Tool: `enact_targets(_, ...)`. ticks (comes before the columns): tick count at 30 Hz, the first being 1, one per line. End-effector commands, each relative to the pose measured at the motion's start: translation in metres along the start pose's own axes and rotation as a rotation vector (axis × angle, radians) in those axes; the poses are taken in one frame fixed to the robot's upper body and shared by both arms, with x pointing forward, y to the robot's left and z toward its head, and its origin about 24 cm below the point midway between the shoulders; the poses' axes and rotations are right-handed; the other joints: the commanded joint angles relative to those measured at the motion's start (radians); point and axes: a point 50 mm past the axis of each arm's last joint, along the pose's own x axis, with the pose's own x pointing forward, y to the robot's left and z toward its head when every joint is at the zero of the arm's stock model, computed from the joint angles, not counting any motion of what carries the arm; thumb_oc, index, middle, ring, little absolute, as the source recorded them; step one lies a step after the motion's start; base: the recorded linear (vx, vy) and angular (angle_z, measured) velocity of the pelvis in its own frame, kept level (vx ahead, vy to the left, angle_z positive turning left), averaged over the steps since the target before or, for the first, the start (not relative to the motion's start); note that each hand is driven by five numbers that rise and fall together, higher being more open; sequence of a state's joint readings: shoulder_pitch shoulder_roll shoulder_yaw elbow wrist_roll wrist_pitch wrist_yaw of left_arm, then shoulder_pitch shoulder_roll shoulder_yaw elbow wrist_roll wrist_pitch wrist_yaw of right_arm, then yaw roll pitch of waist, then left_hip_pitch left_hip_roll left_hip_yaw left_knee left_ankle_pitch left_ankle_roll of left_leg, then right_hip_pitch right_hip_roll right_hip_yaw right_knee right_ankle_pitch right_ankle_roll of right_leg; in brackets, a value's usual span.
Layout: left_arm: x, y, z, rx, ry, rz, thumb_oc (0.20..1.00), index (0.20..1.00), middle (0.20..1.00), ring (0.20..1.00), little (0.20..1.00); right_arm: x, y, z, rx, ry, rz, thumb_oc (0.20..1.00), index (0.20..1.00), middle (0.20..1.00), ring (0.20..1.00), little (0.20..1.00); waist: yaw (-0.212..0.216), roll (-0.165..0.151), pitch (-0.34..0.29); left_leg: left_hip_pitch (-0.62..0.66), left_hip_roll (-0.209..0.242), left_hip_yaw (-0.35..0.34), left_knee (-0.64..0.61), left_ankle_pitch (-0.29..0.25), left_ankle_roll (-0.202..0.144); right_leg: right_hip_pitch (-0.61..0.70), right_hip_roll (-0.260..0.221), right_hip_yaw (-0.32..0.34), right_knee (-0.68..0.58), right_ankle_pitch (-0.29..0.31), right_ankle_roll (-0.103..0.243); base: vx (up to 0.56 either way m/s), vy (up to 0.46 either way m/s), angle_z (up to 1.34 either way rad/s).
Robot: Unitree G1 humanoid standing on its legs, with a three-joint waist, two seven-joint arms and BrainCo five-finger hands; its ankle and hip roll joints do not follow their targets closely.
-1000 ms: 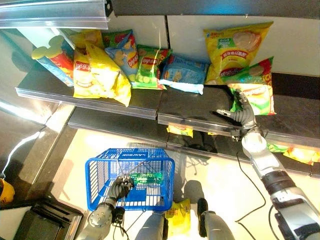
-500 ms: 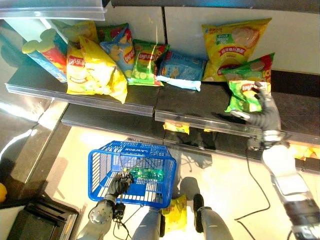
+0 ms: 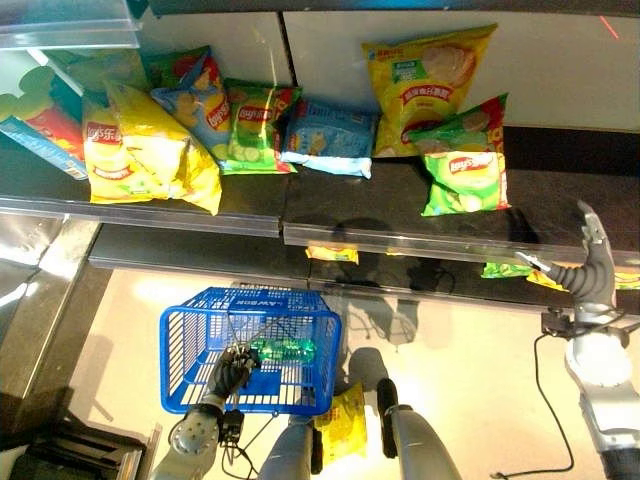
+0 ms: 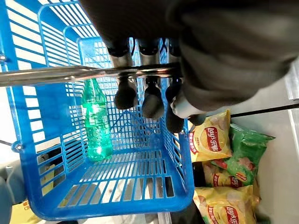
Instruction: Pick up the snacks into the basket
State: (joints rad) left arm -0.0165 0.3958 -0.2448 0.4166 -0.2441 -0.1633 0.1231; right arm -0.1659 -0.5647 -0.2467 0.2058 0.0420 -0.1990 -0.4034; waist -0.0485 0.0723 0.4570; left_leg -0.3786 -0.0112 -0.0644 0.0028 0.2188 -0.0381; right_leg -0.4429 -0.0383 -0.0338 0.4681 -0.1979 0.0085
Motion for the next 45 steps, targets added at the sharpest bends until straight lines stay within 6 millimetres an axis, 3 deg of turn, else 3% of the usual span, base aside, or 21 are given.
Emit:
enact_targets(1, -0.008, 0.008, 0.017, 0.023, -0.131, -0.006, 0.200, 0.200, 0.200, 0.200, 0.200, 0.022, -0.007, 0.013, 0.054, -0.045, -0.074, 1.000, 1.000, 1.000, 1.000, 1.000, 0.007, -0.029, -0.025, 0.037, -0.022, 0.013, 0.131, -0.206, -0.009, 0.053, -0.046, 0.050, -0.239, 0.138, 0.109, 0.00, -0.026, -0.11)
enact_targets(6, -0.008, 0.006, 0.020, 0.017, -0.140, -0.038, 0.200, 0.200, 0.200, 0.200, 0.200, 0.053, -0.002, 0.017, 0.001, -0.016, -0.067, 1.000, 1.000, 1.000, 1.000, 1.000, 0.027, -0.002, -0.017, 0.038, -0.027, 0.013, 0.129, -0.203, -0.014, 0.046, -0.049, 0.048, -0.223, 0.130, 0.106, 0.00, -0.016, -0.05)
enact_targets(7, -0.008, 0.004, 0.020, 0.017, -0.139, -0.059, 0.200, 0.200, 0.200, 0.200, 0.200, 0.070, -0.002, 0.026, 0.004, -0.022, -0.079, 1.000, 1.000, 1.000, 1.000, 1.000, 0.040, 0.006, -0.017, 0.037, -0.028, 0.013, 0.129, -0.200, -0.017, 0.044, -0.049, 0.047, -0.219, 0.127, 0.105, 0.00, 0.000, 0.00)
enact_targets(8, -0.007, 0.004, 0.020, 0.014, -0.140, -0.057, 0.200, 0.200, 0.200, 0.200, 0.200, 0.071, -0.002, 0.027, 0.005, -0.026, -0.077, 1.000, 1.000, 1.000, 1.000, 1.000, 0.038, 0.008, -0.015, 0.037, -0.028, 0.014, 0.129, -0.200, -0.017, 0.043, -0.049, 0.047, -0.218, 0.127, 0.105, 0.00, -0.038, -0.02)
enact_targets(14, -0.004, -0.001, 0.030, -0.006, -0.169, -0.101, 0.200, 0.200, 0.200, 0.200, 0.200, 0.113, 0.003, 0.078, -0.047, -0.134, -0.054, 1.000, 1.000, 1.000, 1.000, 1.000, 0.060, 0.026, -0.006, 0.033, -0.029, 0.009, 0.126, -0.188, -0.028, 0.028, -0.050, 0.038, -0.189, 0.116, 0.100, 0.00, -0.048, 0.02)
enact_targets(15, -0.003, -0.002, 0.032, -0.010, -0.177, -0.111, 0.200, 0.200, 0.200, 0.200, 0.200, 0.122, 0.006, 0.097, -0.053, -0.181, -0.041, 1.000, 1.000, 1.000, 1.000, 1.000, 0.066, 0.027, -0.003, 0.032, -0.028, 0.005, 0.122, -0.183, -0.031, 0.025, -0.049, 0.035, -0.186, 0.113, 0.097, 0.00, -0.054, 0.03)
enact_targets(21, 0.000, -0.002, 0.034, -0.014, -0.176, -0.104, 0.200, 0.200, 0.200, 0.200, 0.200, 0.130, 0.014, 0.130, -0.071, -0.276, -0.010, 1.000, 1.000, 1.000, 1.000, 1.000, 0.075, 0.019, 0.006, 0.023, -0.024, -0.009, 0.120, -0.174, -0.038, 0.011, -0.048, 0.017, -0.163, 0.103, 0.093, 0.01, -0.054, 0.08)
enact_targets(27, 0.000, -0.003, 0.035, -0.014, -0.180, -0.107, 0.200, 0.200, 0.200, 0.200, 0.200, 0.132, 0.020, 0.144, -0.055, -0.310, 0.011, 1.000, 1.000, 1.000, 1.000, 1.000, 0.082, 0.007, 0.013, 0.017, -0.022, -0.020, 0.118, -0.173, -0.038, -0.001, -0.046, 0.008, -0.150, 0.100, 0.091, 0.01, -0.041, 0.11)
enact_targets(36, 0.003, -0.003, 0.041, -0.023, -0.197, -0.104, 0.200, 0.200, 0.200, 0.200, 0.200, 0.132, 0.038, 0.143, -0.064, -0.279, 0.128, 1.000, 1.000, 1.000, 1.000, 1.000, 0.097, -0.009, 0.029, -0.001, -0.017, -0.046, 0.114, -0.163, -0.042, -0.032, -0.043, -0.005, -0.107, 0.084, 0.082, 0.00, -0.036, 0.04)
enact_targets(41, 0.005, -0.001, 0.043, -0.036, -0.203, -0.101, 0.200, 0.200, 0.200, 0.200, 0.200, 0.133, 0.060, 0.144, -0.071, -0.239, 0.284, 1.000, 1.000, 1.000, 1.000, 1.000, 0.106, -0.018, 0.038, -0.007, -0.016, -0.053, 0.118, -0.159, -0.046, -0.038, -0.042, -0.010, -0.097, 0.083, 0.079, -0.01, -0.014, 0.02)
enact_targets(42, 0.005, -0.002, 0.044, -0.035, -0.202, -0.104, 0.200, 0.200, 0.200, 0.200, 0.200, 0.133, 0.064, 0.146, -0.082, -0.240, 0.312, 0.853, 0.853, 0.853, 0.853, 0.853, 0.107, -0.021, 0.039, -0.008, -0.015, -0.053, 0.119, -0.159, -0.047, -0.038, -0.042, -0.011, -0.096, 0.082, 0.078, -0.01, -0.013, 0.08)
enact_targets(43, 0.005, -0.002, 0.044, -0.035, -0.202, -0.106, 0.200, 0.200, 0.200, 0.200, 0.200, 0.134, 0.066, 0.149, -0.087, -0.242, 0.328, 0.200, 0.200, 0.200, 0.200, 0.200, 0.108, -0.023, 0.040, -0.008, -0.015, -0.053, 0.120, -0.159, -0.047, -0.038, -0.041, -0.012, -0.095, 0.083, 0.077, -0.03, -0.029, 0.09)
enact_targets(45, 0.005, -0.001, 0.044, -0.038, -0.202, -0.107, 0.200, 0.200, 0.200, 0.200, 0.200, 0.133, 0.072, 0.150, -0.074, -0.229, 0.381, 0.200, 0.200, 0.200, 0.200, 0.200, 0.112, -0.025, 0.042, -0.010, -0.015, -0.057, 0.122, -0.157, -0.049, -0.041, -0.041, -0.017, -0.091, 0.084, 0.076, -0.02, -0.020, 0.06)
